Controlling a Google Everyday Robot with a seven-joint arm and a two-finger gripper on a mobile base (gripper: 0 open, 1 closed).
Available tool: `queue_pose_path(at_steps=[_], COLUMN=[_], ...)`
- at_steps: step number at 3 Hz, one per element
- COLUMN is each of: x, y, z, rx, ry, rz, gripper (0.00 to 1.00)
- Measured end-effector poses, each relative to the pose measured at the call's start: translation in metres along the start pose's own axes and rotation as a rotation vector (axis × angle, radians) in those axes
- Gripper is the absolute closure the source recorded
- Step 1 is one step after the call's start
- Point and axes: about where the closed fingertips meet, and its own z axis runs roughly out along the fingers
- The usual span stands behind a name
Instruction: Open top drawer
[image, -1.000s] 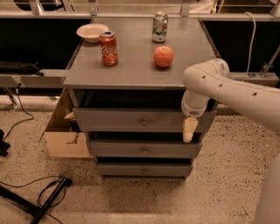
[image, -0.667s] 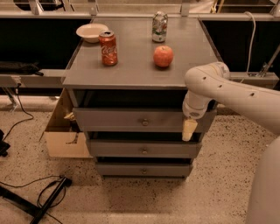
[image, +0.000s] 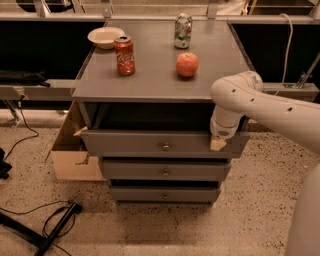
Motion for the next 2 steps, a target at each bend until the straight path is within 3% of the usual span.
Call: queue_pose_path(at_steps=[1, 2], x=[-0.0011, -0.0021], y=[-0.0029, 0.0064], z=[-0.0055, -0.0119], rx=[0.000, -0.003], ry=[0.000, -0.023], rz=[0.000, -0.006], gripper=[0.87, 1.00])
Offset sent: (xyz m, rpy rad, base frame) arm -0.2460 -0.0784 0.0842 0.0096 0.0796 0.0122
